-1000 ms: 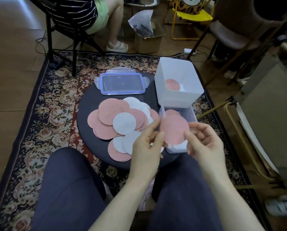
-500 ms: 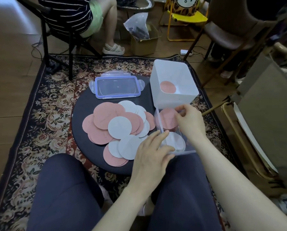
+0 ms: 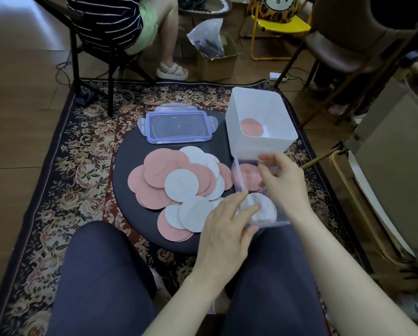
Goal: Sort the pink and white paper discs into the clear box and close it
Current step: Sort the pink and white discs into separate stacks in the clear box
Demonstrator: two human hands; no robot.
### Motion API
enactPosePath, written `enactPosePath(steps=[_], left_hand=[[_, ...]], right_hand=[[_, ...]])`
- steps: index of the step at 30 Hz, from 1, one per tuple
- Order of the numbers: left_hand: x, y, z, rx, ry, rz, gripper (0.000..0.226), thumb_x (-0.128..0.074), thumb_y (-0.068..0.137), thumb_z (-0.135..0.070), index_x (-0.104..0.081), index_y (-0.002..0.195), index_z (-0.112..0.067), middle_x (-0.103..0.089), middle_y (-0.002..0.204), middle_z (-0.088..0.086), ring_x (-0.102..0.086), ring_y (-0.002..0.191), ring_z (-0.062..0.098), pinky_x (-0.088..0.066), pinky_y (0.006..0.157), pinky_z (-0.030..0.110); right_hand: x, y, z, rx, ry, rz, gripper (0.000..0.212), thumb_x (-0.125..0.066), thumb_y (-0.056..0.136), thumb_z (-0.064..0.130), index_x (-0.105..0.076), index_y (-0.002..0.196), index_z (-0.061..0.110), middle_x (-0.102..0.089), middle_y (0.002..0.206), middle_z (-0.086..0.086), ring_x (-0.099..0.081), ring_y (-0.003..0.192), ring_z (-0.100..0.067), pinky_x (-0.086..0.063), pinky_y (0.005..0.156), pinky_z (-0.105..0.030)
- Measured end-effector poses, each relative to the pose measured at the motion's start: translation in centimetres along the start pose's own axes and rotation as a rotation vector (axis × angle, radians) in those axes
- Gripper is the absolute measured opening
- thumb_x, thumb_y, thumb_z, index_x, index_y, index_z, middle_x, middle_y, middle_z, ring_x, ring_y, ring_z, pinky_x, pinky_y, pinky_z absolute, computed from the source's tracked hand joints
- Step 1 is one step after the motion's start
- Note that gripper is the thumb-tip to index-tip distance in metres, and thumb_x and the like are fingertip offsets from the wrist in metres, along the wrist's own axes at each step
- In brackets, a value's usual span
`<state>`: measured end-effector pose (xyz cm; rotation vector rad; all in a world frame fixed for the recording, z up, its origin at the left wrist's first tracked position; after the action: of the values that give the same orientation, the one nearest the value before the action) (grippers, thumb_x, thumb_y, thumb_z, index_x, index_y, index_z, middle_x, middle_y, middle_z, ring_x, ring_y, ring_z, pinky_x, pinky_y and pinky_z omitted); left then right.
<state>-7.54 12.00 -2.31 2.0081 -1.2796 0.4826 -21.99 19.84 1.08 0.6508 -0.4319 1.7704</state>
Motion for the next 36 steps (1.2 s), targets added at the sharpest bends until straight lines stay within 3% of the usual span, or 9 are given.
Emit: enactPosePath(steps=[4,7,11,15,20,26,30,34,36], left_hand=[[2.5,-0.6,1.1,0.124,-0.004,-0.119,0.036,-0.056,0.089,-0.031,-0.060,0.125,-0.025,-0.053,0.135,-0.004,-0.049,0.122,0.014,-0.035,0.100,0.022],[4.5,-1.9,3.2,0.273,0.095,-0.229,0.042,-0.054,0.087,-0.036,-0.060,0.126,-0.020,-0.053,0.134,-0.002,-0.049,0.122,0.019,-0.029,0.103,0.020],[5.8,-3.5,5.8,0.451,0.334,-0.241,0.062,-0.052,0.079,-0.054,-0.057,0.128,-0.016,-0.050,0.138,0.008,-0.044,0.129,0.028,-0.035,0.103,0.045],[5.5,-4.5,7.3,0.489,0.433,-0.168,0.062,-0.064,0.076,-0.055,-0.059,0.125,-0.018,-0.046,0.142,0.009,-0.034,0.138,0.028,-0.021,0.112,0.049],[5.1,-4.6,7.1,0.476,0.386,-0.184,0.056,-0.080,0.071,-0.041,-0.060,0.118,-0.018,-0.048,0.140,0.008,-0.033,0.139,0.030,-0.020,0.113,0.052],[6.3,-4.0,6.1,0.435,0.103,-0.333,0.023,-0.073,0.077,-0.030,-0.062,0.095,-0.022,-0.059,0.125,-0.006,-0.041,0.133,0.020,-0.029,0.108,0.040],[8.1,-4.0,5.7,0.642,-0.416,-0.504,0.010,-0.067,0.089,-0.023,-0.061,0.082,-0.022,-0.068,0.087,-0.020,-0.062,0.088,-0.002,-0.045,0.077,0.017],[9.0,-4.7,7.1,0.881,-0.780,-0.681,0.006,-0.061,0.094,-0.015,-0.057,0.092,-0.011,-0.071,0.071,-0.010,-0.070,0.062,0.016,-0.056,0.049,0.028],[9.3,-5.0,7.6,0.918,-0.827,-0.705,0.006,-0.058,0.096,-0.012,-0.056,0.101,-0.008,-0.072,0.071,-0.011,-0.070,0.066,0.012,-0.055,0.045,0.027]], right_hand=[[-0.2,-3.7,2.8,0.049,0.218,-0.001,0.024,-0.060,0.088,0.007,-0.066,0.090,0.030,-0.069,0.087,0.013,-0.060,0.066,-0.007,-0.051,0.066,-0.026],[-1.4,-7.2,4.3,0.083,0.342,0.012,0.020,-0.060,0.090,0.005,-0.068,0.093,0.023,-0.070,0.087,0.010,-0.061,0.064,-0.009,-0.041,0.059,-0.011],[-4.7,-10.5,3.5,0.055,0.338,0.075,0.024,-0.060,0.089,0.007,-0.065,0.095,0.029,-0.068,0.094,0.014,-0.057,0.063,-0.014,-0.045,0.061,-0.017],[-8.0,-11.3,1.7,-0.028,0.183,0.176,0.038,-0.058,0.088,0.013,-0.054,0.122,0.030,-0.054,0.106,0.034,-0.051,0.062,-0.009,-0.045,0.068,-0.023],[-9.3,-11.6,1.1,-0.133,0.176,0.227,0.049,-0.058,0.087,0.016,-0.046,0.131,0.034,-0.054,0.075,0.034,-0.049,0.059,-0.005,-0.051,0.069,-0.030],[-9.0,-11.2,1.2,-0.124,0.287,0.191,0.039,-0.057,0.088,0.013,-0.053,0.122,0.033,-0.056,0.097,0.035,-0.059,0.072,-0.023,-0.055,0.079,-0.044],[-9.0,-10.4,1.6,-0.113,0.281,0.168,0.029,-0.055,0.091,0.019,-0.056,0.116,0.033,-0.059,0.111,0.026,-0.063,0.075,-0.023,-0.053,0.080,-0.040],[-9.6,-8.4,3.5,0.012,0.247,0.138,0.032,-0.057,0.090,0.017,-0.054,0.111,0.041,-0.058,0.112,0.019,-0.058,0.074,-0.012,-0.050,0.079,-0.032],[-10.2,-7.3,4.6,0.090,0.191,0.166,0.038,-0.058,0.090,0.019,-0.051,0.120,0.041,-0.056,0.118,0.017,-0.055,0.076,-0.009,-0.047,0.077,-0.025]])
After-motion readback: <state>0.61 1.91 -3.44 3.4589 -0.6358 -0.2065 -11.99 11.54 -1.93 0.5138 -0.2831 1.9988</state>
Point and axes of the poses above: each hand's wrist, its own y-axis towards the middle knuckle, its own x-axis out of the back of the hand, z = x × y, the point moved 5 cm from there along y, towards the middle knuckle
